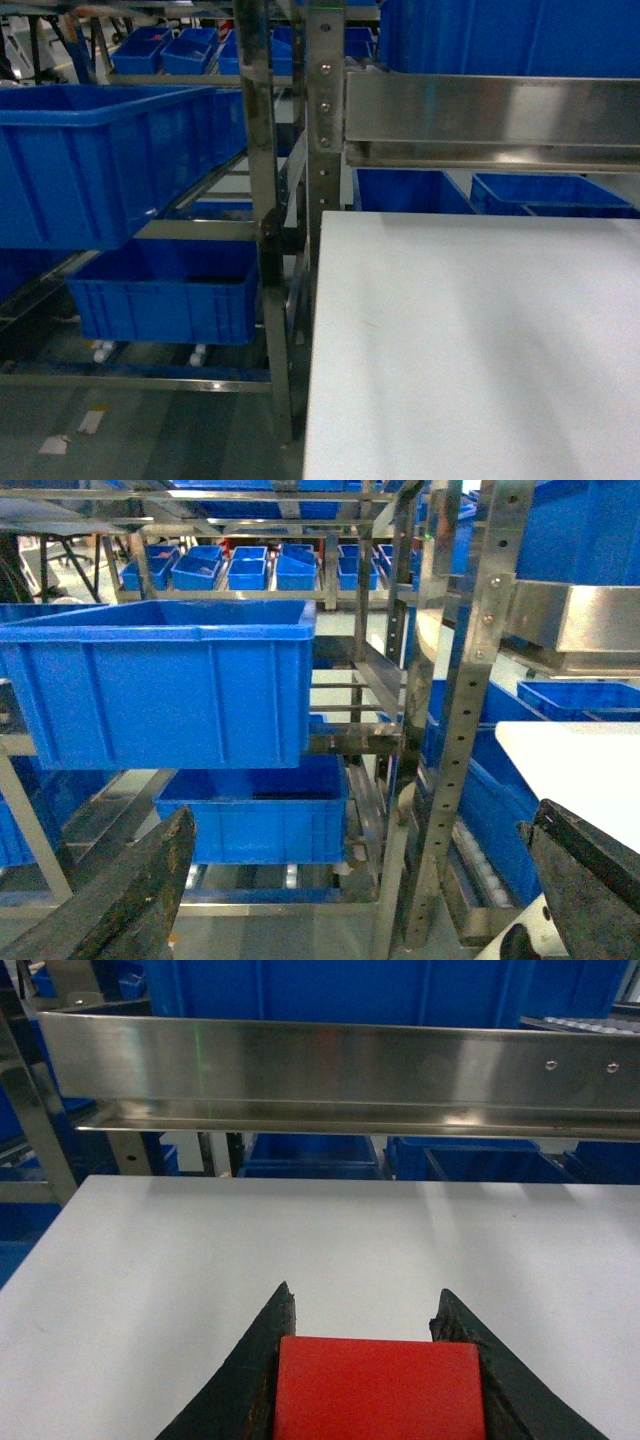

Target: Place magnetic block on left shelf second layer

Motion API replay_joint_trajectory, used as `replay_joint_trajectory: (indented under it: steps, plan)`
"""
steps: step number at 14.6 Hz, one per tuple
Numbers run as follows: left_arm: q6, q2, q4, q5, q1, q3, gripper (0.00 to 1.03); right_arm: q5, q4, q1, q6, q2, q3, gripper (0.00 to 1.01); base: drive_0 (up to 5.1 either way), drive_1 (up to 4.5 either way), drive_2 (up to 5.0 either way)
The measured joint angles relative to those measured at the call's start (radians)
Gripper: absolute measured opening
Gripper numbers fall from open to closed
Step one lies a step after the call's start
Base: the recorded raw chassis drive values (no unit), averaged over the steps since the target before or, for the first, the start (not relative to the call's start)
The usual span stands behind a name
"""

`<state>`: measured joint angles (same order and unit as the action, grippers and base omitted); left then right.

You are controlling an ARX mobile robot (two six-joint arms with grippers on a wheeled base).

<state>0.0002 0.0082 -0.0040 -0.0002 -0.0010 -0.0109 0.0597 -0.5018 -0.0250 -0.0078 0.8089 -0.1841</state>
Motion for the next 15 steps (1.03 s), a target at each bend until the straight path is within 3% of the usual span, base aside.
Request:
replay_joint_trajectory:
  steps: [15]
  plan:
    - [0.000, 0.000, -0.002, -0.003, 0.000, 0.000, 0.98, 0.000, 0.001, 0.000, 0.000, 0.001, 0.000, 0.34, -5.0, 2.46, 2.5]
